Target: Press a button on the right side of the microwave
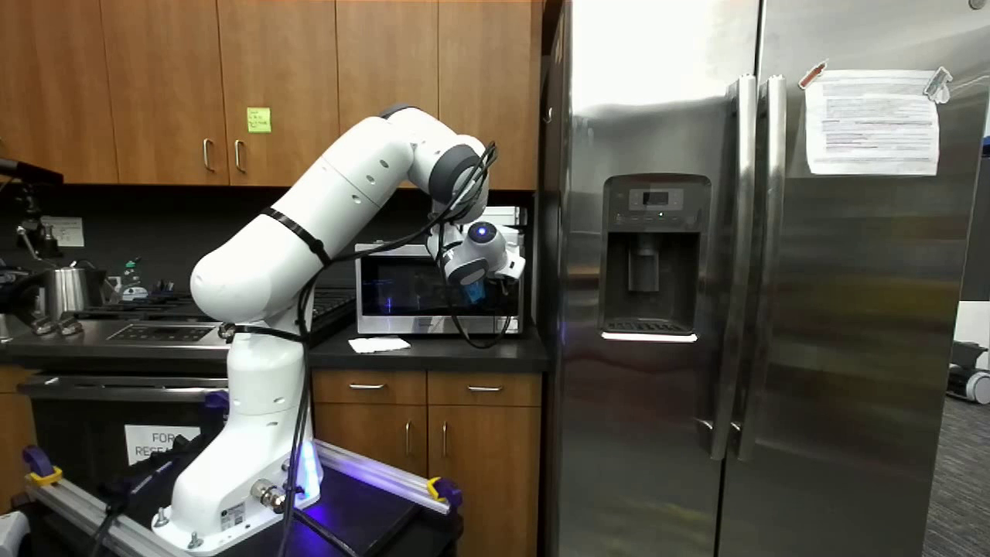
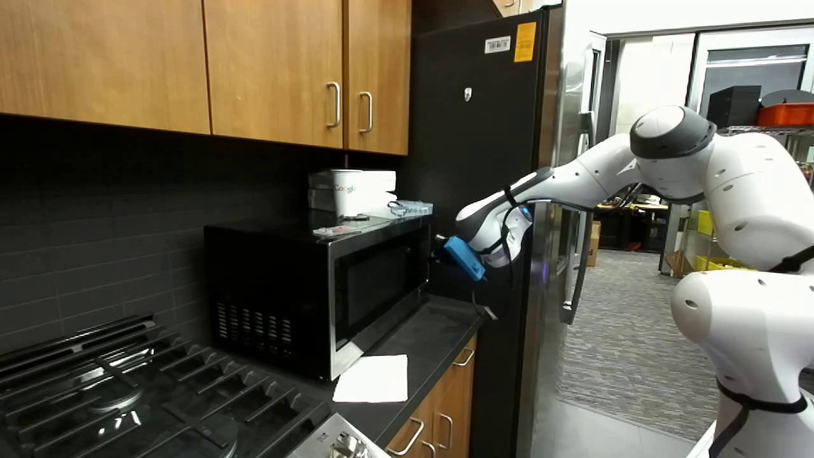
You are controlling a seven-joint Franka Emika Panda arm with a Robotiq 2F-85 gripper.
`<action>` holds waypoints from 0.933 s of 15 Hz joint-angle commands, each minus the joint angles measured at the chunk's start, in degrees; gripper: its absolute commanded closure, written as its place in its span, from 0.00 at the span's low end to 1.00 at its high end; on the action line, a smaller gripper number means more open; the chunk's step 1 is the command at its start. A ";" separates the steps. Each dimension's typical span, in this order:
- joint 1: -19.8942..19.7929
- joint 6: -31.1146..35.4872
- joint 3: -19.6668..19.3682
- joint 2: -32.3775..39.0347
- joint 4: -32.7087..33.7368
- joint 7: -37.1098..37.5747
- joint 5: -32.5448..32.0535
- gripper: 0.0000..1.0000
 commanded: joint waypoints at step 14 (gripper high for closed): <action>2.40 -0.19 -1.21 -2.12 4.86 -0.38 1.31 1.00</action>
